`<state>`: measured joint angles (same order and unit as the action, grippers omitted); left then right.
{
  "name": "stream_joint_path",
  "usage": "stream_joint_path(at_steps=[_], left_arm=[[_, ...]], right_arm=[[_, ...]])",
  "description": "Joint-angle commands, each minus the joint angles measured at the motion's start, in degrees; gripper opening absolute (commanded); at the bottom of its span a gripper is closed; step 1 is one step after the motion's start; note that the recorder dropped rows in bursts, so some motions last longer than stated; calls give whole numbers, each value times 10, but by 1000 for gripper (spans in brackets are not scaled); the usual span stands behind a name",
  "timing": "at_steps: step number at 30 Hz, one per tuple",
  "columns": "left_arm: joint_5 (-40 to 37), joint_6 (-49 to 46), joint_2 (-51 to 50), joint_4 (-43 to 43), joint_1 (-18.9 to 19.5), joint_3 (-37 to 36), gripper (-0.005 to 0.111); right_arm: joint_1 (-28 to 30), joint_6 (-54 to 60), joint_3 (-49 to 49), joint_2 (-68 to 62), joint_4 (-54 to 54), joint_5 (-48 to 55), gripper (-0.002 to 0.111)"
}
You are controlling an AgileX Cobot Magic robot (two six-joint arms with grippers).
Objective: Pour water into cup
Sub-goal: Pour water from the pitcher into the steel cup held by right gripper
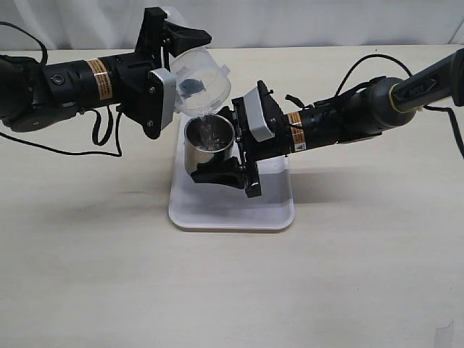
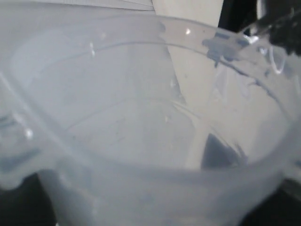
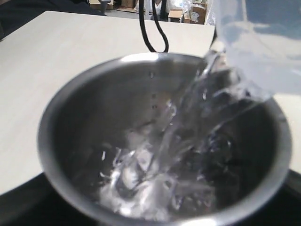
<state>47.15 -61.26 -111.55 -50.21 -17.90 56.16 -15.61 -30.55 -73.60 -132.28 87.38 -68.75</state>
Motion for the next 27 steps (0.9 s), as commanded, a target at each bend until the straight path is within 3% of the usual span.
stream_joint_path(at_steps=[1, 27], left_arm=[[37, -2, 7, 13, -2, 6, 0], [39, -95, 7, 12, -2, 6, 0]], right_arm=[[1, -2, -4, 2, -4, -12, 4], [1, -2, -4, 2, -2, -12, 4]])
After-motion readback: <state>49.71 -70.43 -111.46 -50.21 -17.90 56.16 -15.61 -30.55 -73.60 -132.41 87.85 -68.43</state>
